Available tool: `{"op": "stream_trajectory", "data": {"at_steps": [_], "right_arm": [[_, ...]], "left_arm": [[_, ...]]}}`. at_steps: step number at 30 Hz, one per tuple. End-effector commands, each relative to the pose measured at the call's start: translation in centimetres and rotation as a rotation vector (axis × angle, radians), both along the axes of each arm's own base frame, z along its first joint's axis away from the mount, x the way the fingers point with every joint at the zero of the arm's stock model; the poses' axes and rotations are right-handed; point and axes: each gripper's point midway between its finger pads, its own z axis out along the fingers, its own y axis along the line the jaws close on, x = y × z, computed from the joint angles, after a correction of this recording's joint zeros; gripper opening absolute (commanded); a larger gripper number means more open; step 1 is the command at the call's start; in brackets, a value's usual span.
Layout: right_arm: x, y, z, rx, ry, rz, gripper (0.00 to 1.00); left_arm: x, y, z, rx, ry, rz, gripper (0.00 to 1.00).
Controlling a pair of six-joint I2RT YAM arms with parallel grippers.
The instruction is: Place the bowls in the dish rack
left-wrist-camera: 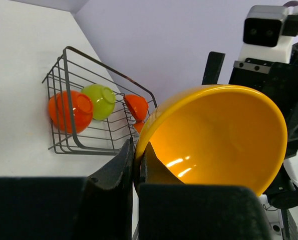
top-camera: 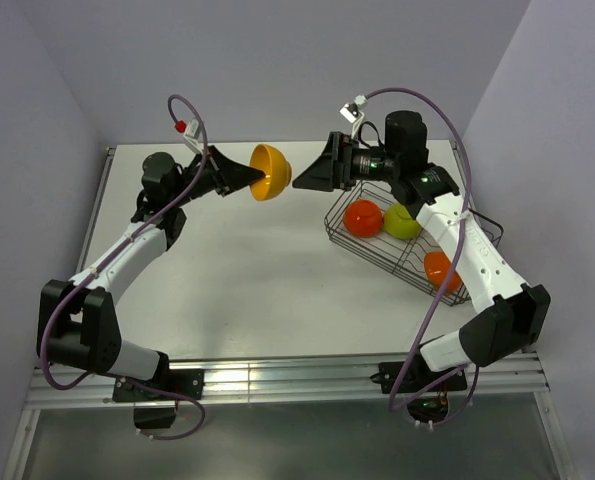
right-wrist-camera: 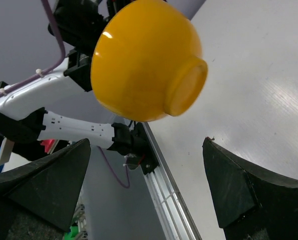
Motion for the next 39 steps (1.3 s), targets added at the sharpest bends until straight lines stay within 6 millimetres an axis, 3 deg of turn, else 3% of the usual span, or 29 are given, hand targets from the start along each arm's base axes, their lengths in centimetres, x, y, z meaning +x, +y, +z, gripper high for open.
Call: {"op": "stream_trajectory", "data": {"at_steps": [1,7,19,26,35,39], "right_arm": [[0.2,1.0,3.1,0.027,-0.101,0.003,1.0],[1.3,2.3,2.0,-0.032,-0.111,-0.024,1.0],[0.3,3.7,3.1,-0.008,-0.125,0.011,1.0],[0.0,4.0,2.6,0.003,-0.073,0.009,1.0],[0.0,3.9,0.9,-0.005,-0.007,-0.011,0.79],[0.5,3.7,-0.1,-0.022,0.029,-0.051,0.75]], "left_arm": [[-1.1,-0.4,2.4,-0.039,-0.071,-0.026,0.0],[-1.4,-0.8,2.3,-0.03,-0.08,-0.039,0.0],[-1.1,-1.4,1.1,0.014,-0.085,-0.038,0.0],[-0.9,-1.7,0.4,0.03,-0.081,-0.039,0.0],[-0.4,-1.7,-0.2,0.062,-0.082,-0.019,0.0],[-0.2,-1.6,-0.4,0.086,-0.085,0.001,0.0]]}}
